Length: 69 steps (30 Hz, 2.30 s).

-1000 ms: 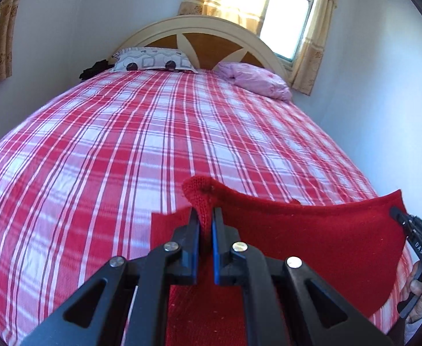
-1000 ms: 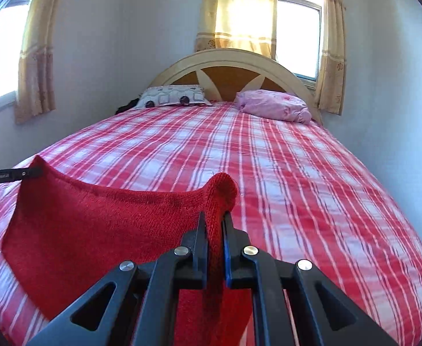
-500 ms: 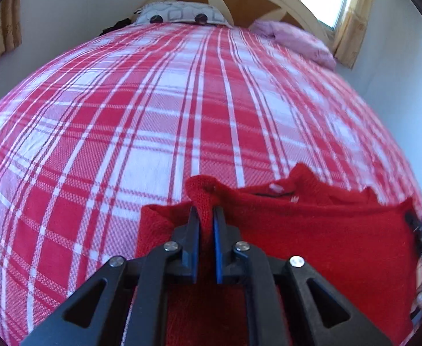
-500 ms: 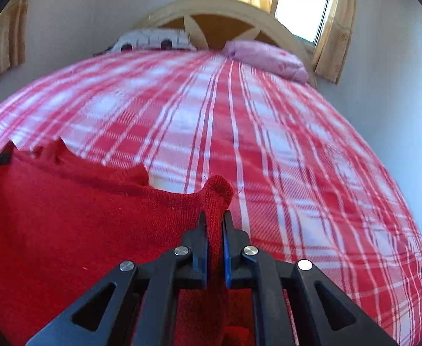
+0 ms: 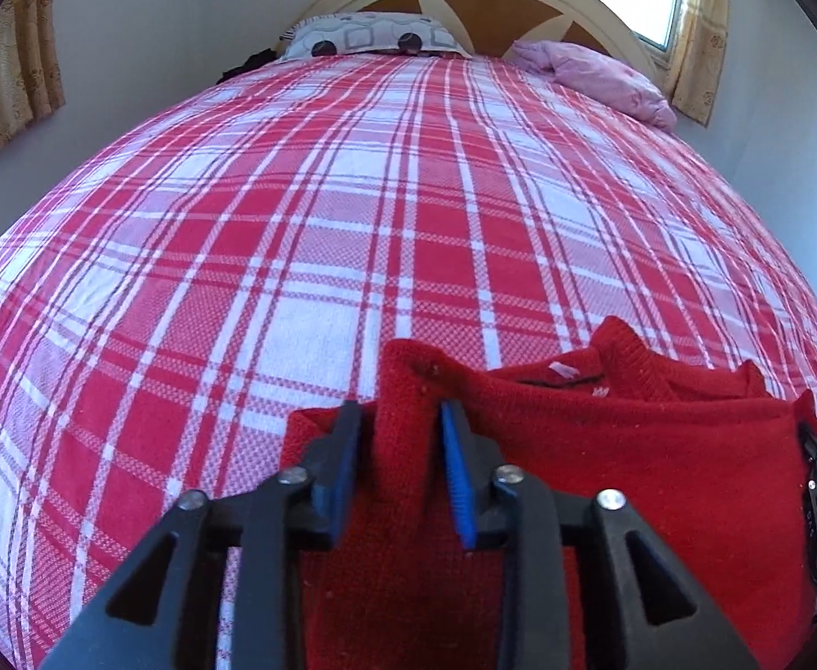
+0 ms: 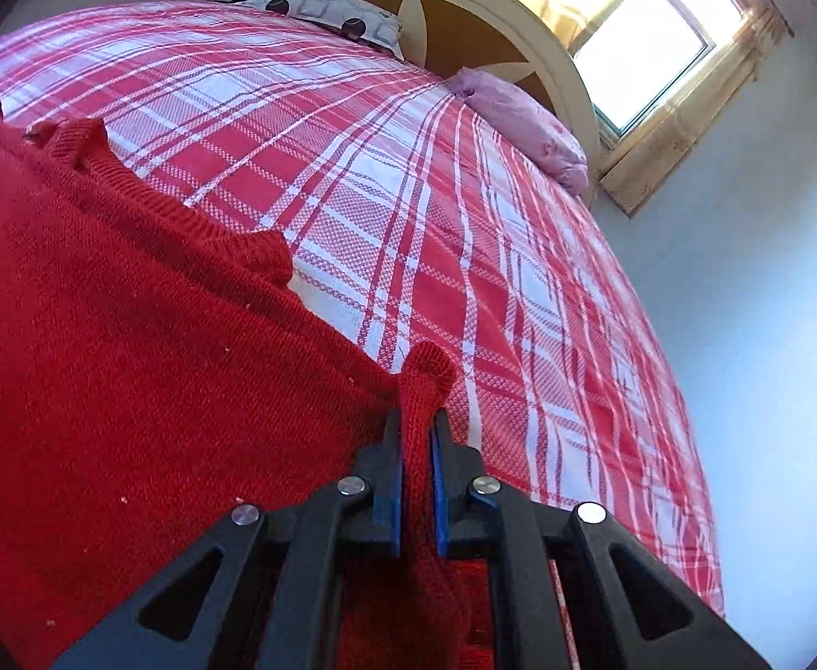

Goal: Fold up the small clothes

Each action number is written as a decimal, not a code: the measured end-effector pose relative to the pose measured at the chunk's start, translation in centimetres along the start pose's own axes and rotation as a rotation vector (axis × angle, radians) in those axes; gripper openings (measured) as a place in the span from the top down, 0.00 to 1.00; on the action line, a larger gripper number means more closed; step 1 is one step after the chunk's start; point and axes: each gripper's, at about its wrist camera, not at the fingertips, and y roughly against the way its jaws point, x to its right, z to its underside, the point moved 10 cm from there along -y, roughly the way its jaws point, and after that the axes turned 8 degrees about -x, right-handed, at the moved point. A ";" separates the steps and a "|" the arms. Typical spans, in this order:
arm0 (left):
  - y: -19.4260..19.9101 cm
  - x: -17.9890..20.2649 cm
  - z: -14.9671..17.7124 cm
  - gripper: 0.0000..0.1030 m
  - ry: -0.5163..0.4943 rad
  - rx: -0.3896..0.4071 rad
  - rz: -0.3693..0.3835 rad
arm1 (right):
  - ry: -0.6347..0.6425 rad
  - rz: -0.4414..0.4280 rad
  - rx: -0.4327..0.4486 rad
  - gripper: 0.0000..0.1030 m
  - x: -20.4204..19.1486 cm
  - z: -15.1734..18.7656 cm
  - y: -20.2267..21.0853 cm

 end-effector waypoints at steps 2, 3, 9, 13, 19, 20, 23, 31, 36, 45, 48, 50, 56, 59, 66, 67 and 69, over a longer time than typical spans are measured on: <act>0.0 -0.1 0.0 0.60 0.003 -0.003 0.003 | -0.025 0.003 -0.009 0.78 0.6 0.1 0.0; 0.0 -0.1 0.1 0.59 0.002 -0.006 -0.002 | -0.050 -0.005 -0.015 0.70 1.1 0.2 0.1; 1.5 0.5 1.2 0.42 -0.138 -0.026 -0.079 | -0.387 -0.148 0.098 0.47 7.7 1.3 6.4; 5.5 0.1 2.4 0.20 -0.196 0.075 -0.184 | -0.430 -0.340 0.138 0.43 6.6 3.6 11.3; 8.5 0.7 6.4 0.19 -0.193 0.046 -0.147 | -0.457 -0.494 0.129 0.43 2.0 7.6 14.8; 8.9 0.9 7.2 0.19 -0.198 0.041 -0.145 | -0.454 -0.529 0.133 0.43 0.8 8.2 15.5; 9.7 1.3 9.1 0.19 -0.200 0.043 -0.148 | -0.423 -0.590 0.162 0.43 -1.4 9.4 17.2; 8.9 1.2 13.0 0.19 -0.182 -0.014 -0.142 | -0.580 -0.661 0.018 0.53 -1.8 14.2 13.1; 9.2 0.9 13.8 0.12 -0.179 0.003 -0.170 | -0.579 -0.622 0.035 0.53 -1.1 16.0 14.6; 10.4 0.4 14.9 0.12 -0.168 0.010 -0.167 | -0.594 -0.531 0.249 0.53 2.6 14.2 20.9; 10.7 0.6 15.0 0.12 -0.151 0.005 -0.137 | -0.521 -0.608 0.252 0.53 -0.3 11.7 21.0; 10.9 0.7 14.9 0.12 -0.160 0.007 -0.133 | -0.510 -0.643 0.214 0.53 -2.2 10.8 19.6; 10.7 -0.7 14.7 0.07 -0.146 0.010 -0.124 | -0.542 -0.652 0.073 0.53 -4.4 13.9 14.2; 9.7 -2.2 14.7 0.06 -0.080 -0.013 -0.080 | -0.516 -0.644 0.100 0.52 -4.1 14.3 15.1; 8.7 -2.7 14.5 0.07 0.053 -0.018 0.091 | -0.569 -0.725 0.251 0.44 -2.1 11.4 19.2; 8.7 -2.6 14.5 0.08 0.053 -0.020 0.104 | -0.567 -0.747 0.267 0.42 -2.2 10.6 19.9; 8.8 -2.3 14.6 0.16 0.073 -0.019 0.137 | -0.550 -0.791 0.274 0.40 -3.1 8.9 20.5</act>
